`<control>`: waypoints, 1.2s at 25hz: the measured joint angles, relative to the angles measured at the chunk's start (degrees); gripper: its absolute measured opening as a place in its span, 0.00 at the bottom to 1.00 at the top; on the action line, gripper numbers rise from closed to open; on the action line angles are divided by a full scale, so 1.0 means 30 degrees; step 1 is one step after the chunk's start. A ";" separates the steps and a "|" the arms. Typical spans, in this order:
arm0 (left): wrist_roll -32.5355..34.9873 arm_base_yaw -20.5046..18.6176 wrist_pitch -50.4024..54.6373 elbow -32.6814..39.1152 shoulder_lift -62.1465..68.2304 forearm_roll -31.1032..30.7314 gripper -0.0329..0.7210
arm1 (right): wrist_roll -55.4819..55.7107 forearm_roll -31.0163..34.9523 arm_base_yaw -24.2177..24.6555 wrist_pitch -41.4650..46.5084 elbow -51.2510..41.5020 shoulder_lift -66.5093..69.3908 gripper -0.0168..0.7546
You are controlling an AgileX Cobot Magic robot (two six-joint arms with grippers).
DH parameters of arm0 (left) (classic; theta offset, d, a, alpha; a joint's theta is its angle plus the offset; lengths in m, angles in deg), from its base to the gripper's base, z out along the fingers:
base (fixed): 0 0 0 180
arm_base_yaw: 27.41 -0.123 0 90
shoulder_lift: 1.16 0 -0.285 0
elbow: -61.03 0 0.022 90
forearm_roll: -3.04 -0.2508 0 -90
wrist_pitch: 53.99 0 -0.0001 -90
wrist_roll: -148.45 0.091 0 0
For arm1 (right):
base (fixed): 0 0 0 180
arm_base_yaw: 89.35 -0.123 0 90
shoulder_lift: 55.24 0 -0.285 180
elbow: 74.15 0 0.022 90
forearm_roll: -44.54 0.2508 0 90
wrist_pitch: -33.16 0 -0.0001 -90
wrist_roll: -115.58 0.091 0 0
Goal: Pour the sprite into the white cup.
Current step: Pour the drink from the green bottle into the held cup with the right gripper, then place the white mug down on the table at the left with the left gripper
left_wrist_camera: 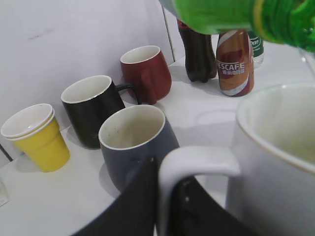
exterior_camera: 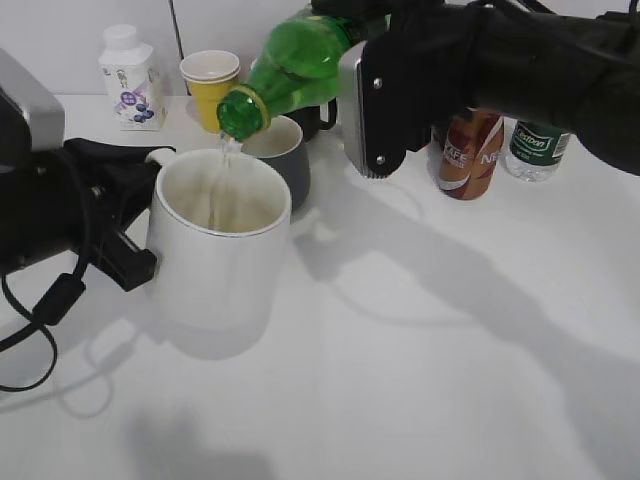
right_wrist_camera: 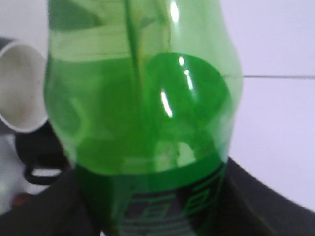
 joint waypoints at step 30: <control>0.0586 -0.6700 -0.8450 -0.0026 0.5261 0.5685 0.10 | 2.7120 0.3161 0.0000 0.0497 -0.2576 0.0042 0.54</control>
